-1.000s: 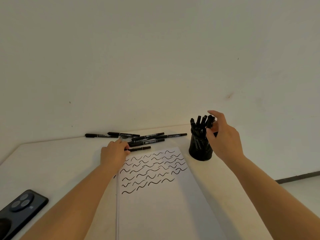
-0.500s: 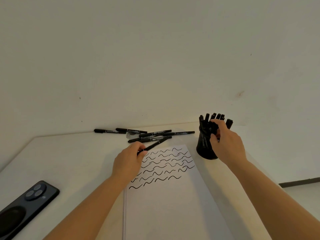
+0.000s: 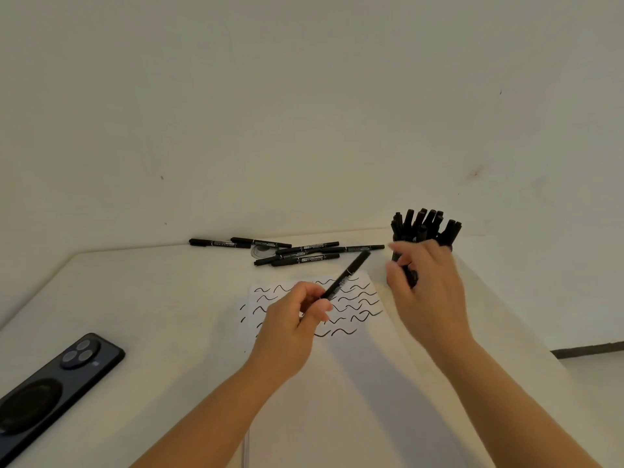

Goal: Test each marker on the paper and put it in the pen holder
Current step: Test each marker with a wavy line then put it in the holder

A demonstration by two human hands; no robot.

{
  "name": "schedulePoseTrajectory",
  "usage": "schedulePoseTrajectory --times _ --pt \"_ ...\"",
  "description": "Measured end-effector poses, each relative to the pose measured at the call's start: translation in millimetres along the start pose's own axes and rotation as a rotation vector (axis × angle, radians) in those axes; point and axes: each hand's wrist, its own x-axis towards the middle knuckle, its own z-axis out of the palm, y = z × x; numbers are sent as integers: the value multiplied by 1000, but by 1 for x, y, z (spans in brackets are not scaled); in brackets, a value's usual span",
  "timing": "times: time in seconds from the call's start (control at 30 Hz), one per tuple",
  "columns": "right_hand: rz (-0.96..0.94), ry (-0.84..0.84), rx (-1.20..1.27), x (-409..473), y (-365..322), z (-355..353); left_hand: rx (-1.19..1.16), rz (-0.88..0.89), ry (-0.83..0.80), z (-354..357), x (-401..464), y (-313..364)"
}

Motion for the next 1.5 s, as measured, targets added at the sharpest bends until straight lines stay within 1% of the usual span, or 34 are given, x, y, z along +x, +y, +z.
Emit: schedulePoseTrajectory --times 0.13,0.17,0.3,0.37,0.43,0.5,0.57,0.67,0.77,0.8,0.83,0.9,0.97,1.0,1.07,1.13,1.27,1.37,1.43,1.5 --pt "-33 -213 196 -37 -21 13 14 37 -79 6 -14 3" --pt "-11 -231 235 -44 -23 16 37 48 -95 6 -16 4" --pt "236 -207 468 -60 -26 22 109 48 -95 -1 -25 4" --pt "364 -178 565 -64 -27 23 203 79 -85 -5 -29 3" --pt "475 -118 666 -66 -27 24 340 156 -90 -6 -34 2" --pt "552 -87 754 -66 -29 24 429 216 -94 -5 -39 4" --pt "561 -130 797 -67 -33 22 470 241 -103 -4 -41 8" --pt "498 -248 756 -67 -35 21 495 221 -115 -5 -44 14" --pt "518 -263 737 -68 -35 23 511 165 -160 -6 -45 19" --pt "537 -260 742 -67 -36 24 484 132 -190 -6 -45 20" --pt "567 -235 748 -65 -35 23 419 73 -226 -7 -43 19" --pt "678 -81 759 -54 -19 18 246 -82 -281 -16 -40 12" --pt "760 109 751 -39 8 2 169 -192 -272 -31 -40 1" --pt "754 150 707 -35 21 -5 160 -212 -244 -38 -39 -5" --pt "677 100 544 -34 39 -8 165 -195 -189 -47 -36 -14" --pt "609 20 459 -35 44 1 192 -143 -173 -47 -31 -17" --pt "544 -111 580 -34 36 23 364 -39 -228 -32 -19 -14" --pt "497 -211 562 -38 40 32 509 23 -252 -23 -17 -18" --pt "487 -206 530 -41 47 31 505 28 -243 -21 -19 -25" --pt "456 -192 503 -43 53 29 443 10 -227 -21 -22 -31"
